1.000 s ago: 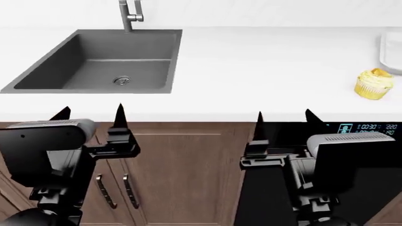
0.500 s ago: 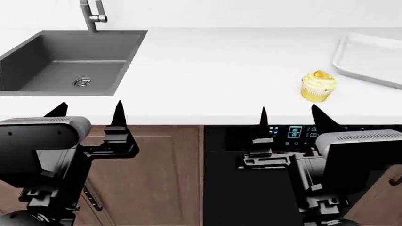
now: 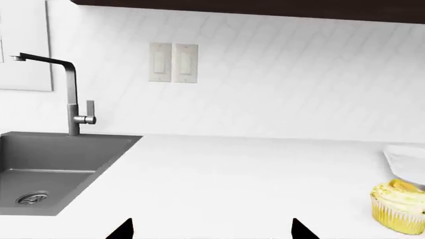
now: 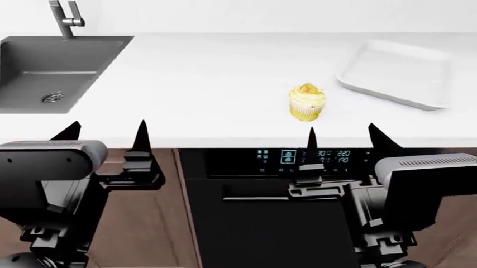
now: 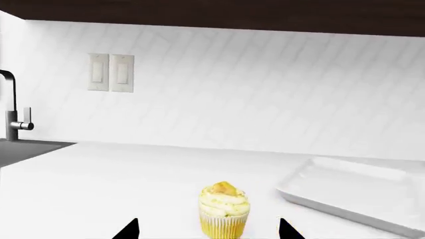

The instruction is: Pick up the bowl with donut and place it on the tray. Pick up the cupcake and place it on the tray.

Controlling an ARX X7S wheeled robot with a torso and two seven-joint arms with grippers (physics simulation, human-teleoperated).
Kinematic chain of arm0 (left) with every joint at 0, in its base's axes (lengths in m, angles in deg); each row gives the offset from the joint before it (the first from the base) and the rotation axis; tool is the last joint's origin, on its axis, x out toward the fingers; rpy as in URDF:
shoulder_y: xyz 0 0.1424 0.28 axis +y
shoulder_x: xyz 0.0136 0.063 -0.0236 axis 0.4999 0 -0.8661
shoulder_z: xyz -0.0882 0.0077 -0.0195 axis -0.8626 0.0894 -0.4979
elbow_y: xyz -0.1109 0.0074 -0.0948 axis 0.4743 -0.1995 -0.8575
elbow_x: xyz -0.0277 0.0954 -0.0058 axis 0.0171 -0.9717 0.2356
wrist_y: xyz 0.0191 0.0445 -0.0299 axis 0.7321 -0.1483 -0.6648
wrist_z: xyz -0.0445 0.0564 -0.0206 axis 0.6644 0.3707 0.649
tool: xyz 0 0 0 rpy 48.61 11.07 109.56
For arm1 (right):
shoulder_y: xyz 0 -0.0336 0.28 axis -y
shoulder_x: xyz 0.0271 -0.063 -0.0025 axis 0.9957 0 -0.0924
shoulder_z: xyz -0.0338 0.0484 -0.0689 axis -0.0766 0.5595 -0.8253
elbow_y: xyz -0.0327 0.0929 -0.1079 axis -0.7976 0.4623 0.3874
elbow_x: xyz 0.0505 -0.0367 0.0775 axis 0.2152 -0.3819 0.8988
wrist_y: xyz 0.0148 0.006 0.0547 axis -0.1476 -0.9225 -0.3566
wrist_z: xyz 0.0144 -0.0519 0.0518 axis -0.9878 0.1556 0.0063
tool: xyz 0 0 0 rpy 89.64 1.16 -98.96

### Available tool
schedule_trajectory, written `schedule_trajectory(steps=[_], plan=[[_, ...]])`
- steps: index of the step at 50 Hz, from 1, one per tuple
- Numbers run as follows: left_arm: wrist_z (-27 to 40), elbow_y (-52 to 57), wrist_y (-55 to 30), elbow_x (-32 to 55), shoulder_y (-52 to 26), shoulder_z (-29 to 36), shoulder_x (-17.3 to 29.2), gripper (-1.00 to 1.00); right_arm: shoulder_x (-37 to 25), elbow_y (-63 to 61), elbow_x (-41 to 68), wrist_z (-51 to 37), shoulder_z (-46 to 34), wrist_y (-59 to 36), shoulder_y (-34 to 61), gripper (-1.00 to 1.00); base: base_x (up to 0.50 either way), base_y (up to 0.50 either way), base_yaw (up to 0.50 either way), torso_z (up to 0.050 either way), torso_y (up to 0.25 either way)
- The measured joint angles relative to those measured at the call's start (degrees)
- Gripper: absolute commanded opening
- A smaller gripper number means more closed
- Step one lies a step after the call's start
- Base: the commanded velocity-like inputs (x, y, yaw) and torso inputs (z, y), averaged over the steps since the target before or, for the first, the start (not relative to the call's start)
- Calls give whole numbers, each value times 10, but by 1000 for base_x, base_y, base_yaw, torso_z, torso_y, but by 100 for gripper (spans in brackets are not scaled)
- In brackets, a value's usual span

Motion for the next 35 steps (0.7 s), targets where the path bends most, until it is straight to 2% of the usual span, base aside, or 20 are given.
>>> schedule_trajectory(steps=[5, 22, 35], plan=[[5, -1, 5, 5, 3, 3, 4, 100, -2, 0, 4, -2, 0, 1, -1, 100, 112, -491, 0, 0, 0], [18, -6, 23, 14, 8, 15, 17, 100, -5, -2, 27, -6, 11, -1, 0, 100, 430, -314, 0, 0, 0], [29, -8, 31, 28, 10, 17, 26, 100, -8, -3, 45, -13, 15, -1, 2, 100, 249, -478, 0, 0, 2]])
